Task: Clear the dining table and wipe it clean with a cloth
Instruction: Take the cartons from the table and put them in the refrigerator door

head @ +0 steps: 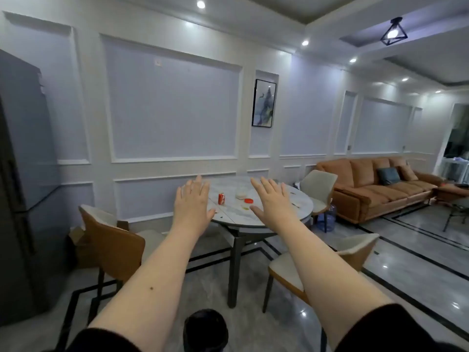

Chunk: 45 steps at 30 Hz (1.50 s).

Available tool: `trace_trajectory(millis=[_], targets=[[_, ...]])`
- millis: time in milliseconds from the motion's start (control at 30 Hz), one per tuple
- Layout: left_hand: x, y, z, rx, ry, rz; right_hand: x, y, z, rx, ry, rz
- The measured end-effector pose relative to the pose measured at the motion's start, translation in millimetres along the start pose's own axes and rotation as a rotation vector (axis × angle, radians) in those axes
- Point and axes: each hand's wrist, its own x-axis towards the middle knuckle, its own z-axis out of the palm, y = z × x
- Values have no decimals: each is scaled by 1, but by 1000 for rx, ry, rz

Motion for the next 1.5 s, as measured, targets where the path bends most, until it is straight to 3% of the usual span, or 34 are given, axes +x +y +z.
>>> trace_trajectory(millis=[933, 1500], targets=[[248, -111, 263, -80, -124, 84, 292, -6, 243, 70, -188, 42], [432, -245, 456, -284, -282, 239, 496, -58, 426, 40, -315, 275]])
